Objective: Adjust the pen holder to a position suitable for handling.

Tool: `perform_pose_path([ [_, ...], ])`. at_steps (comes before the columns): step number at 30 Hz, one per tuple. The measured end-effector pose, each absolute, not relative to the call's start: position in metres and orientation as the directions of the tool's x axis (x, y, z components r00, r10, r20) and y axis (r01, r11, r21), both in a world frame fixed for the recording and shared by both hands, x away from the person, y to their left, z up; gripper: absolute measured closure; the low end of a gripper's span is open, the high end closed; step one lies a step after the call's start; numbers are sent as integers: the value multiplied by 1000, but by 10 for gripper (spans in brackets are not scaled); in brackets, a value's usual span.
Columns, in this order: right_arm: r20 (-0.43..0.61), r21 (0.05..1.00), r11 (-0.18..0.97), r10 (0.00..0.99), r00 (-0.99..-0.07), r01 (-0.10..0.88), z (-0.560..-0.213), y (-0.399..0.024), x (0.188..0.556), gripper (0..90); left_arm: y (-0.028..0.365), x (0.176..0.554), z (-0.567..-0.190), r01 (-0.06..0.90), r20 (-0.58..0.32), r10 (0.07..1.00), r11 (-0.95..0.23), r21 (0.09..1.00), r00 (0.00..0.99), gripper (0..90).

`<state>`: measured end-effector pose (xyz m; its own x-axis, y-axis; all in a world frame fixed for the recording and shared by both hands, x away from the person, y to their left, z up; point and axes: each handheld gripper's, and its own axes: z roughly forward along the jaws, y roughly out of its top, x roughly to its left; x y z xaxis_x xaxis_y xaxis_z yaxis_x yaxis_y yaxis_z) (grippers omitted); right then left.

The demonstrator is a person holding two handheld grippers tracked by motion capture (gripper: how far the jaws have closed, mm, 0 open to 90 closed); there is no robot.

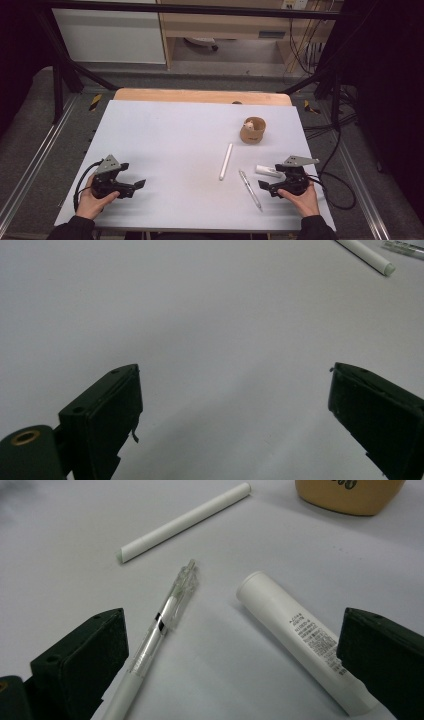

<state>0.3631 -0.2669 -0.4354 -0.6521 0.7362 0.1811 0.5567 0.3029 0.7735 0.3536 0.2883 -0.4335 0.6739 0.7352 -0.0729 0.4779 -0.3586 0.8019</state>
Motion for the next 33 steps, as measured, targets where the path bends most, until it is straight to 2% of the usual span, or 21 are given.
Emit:
perform_pose_path([
  [22, 119, 788, 300, 783, -610, 538, -421, -245, 382, 8, 288, 355, -435, 487, -79, 742, -352, 800, 666, 73],
  [33, 74, 817, 309, 781, -620, 487, -404, -232, 397, 28, 288, 355, -435, 489, -78, 743, -355, 797, 665, 74],
])
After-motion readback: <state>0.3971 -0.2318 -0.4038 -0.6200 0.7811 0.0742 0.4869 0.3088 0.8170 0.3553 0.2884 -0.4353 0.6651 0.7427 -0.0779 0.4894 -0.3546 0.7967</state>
